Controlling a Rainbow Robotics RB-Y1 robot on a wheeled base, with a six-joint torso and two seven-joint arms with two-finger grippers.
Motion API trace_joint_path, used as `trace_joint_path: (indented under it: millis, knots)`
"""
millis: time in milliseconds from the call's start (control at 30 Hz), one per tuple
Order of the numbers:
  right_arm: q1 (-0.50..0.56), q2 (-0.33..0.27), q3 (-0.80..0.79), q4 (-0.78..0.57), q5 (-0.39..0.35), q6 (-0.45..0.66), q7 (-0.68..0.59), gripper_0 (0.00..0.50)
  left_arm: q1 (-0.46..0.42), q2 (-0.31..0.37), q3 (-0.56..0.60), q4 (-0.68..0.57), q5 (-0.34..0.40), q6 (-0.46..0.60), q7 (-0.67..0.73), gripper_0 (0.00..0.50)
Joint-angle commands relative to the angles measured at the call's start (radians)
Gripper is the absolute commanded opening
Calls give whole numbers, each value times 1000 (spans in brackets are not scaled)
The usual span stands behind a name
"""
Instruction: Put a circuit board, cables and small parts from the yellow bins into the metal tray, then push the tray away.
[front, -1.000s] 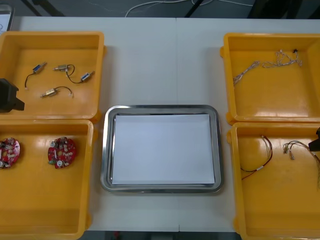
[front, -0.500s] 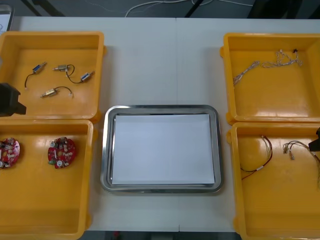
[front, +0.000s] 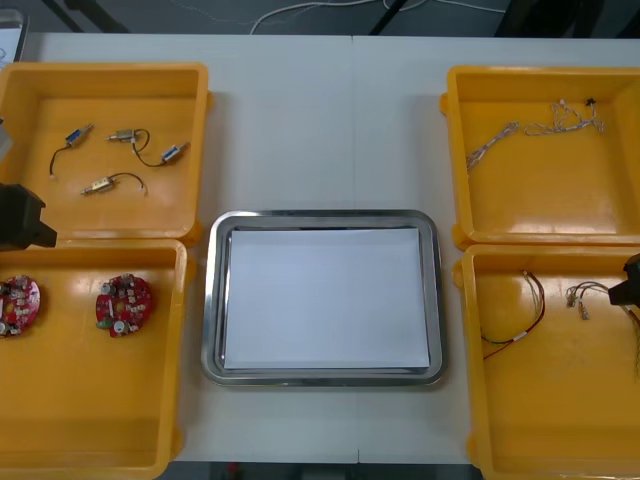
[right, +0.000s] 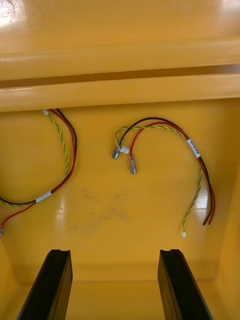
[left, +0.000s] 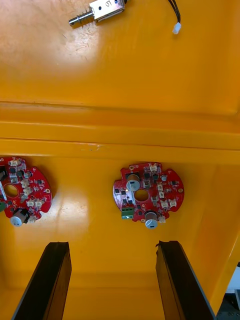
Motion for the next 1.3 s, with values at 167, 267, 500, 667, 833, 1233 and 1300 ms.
trace_joint_path:
  millis: [167,267,500,667,833,1233,1300]
  knots:
    - [1,77,-34,-13,49,3,-261,500,107,29,116,-102,19,-1,-94,500]
    - [1,109,-34,-15,64,3,-347,500,152,29,143,-133,18,-13,-96,500]
    - [1,182,-34,-17,108,3,-536,500,268,29,196,-218,-19,-52,-97,500]
    - [2,231,-31,-40,185,3,-654,500,353,29,217,-265,-44,-107,-97,500]
    - [2,287,-22,-56,263,3,-773,500,420,8,257,-294,-42,-141,-107,500]
    - [2,381,30,-63,412,3,-991,500,463,-107,349,-303,-81,-148,-223,500]
    - [2,401,30,-63,420,3,-1011,500,463,-124,347,-303,-114,-151,-225,500]
